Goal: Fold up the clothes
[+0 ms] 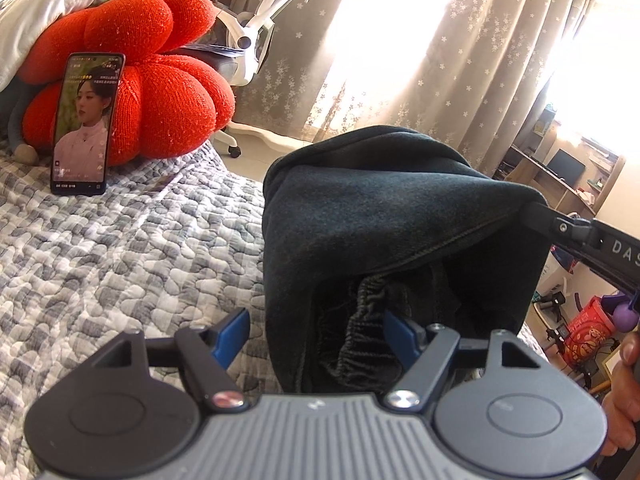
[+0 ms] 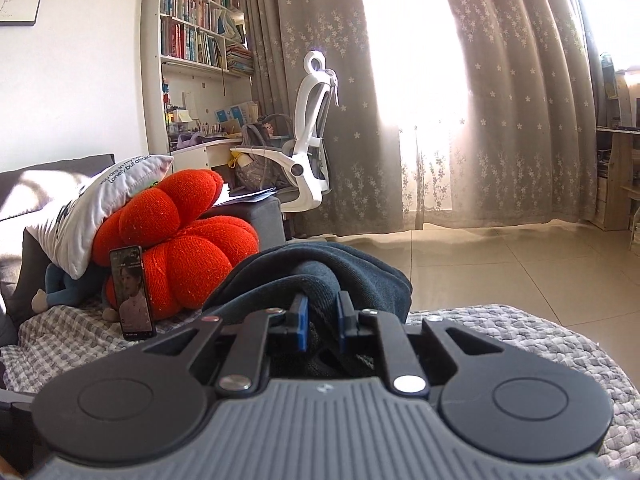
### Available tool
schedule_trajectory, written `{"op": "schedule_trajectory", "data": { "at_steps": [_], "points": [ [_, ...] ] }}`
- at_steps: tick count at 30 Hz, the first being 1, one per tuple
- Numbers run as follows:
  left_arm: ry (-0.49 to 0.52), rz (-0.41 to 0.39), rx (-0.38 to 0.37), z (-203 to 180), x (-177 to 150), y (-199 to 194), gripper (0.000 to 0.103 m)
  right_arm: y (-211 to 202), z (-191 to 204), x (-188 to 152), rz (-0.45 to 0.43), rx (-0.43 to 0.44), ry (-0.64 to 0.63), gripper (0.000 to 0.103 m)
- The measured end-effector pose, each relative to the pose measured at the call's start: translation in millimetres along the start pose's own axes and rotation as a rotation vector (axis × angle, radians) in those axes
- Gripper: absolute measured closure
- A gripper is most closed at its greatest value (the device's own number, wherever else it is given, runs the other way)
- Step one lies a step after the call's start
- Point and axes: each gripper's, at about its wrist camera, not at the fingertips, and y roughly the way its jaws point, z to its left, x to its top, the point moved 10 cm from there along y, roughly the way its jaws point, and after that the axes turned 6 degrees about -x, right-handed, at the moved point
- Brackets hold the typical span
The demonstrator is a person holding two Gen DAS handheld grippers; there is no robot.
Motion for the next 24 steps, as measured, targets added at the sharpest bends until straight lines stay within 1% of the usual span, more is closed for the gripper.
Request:
{"op": "schedule_trajectory", "data": {
  "at_steps": [5, 10, 13, 19, 22, 23, 24],
  "points": [
    [0.004, -0.004, -0.008, -2, 1, 0, 0.028, -3, -7, 4, -0.010, -0.012, 0.024, 0.089],
    [0.000, -0.025, -0.015, -5, 7, -8, 0.028, -4, -17, 9, -0.023, -0.033, 0.039, 0.089],
    [0.007, -0.047, -0.009, -6, 11, -11, 0.028, -4, -25, 11, -0.025, -0.049, 0.056, 0.089],
    [-0.001, -0.047, 0.021, 0, 12, -3, 0.028, -1, -30, 10, -0.017, -0.073, 0.056, 0.089],
    [-0.005, -0.045, 0.035, 4, 12, 3, 0.031, 2, -31, 6, 0.000, -0.079, 0.059, 0.089],
    [-0.009, -0.038, 0.028, 5, 11, 6, 0.034, 3, -32, 4, 0.006, -0.081, 0.060, 0.089],
    [-0.017, -0.026, 0.021, 5, 9, 9, 0.044, 4, -31, 2, 0.014, -0.077, 0.060, 0.089]
  ]
}}
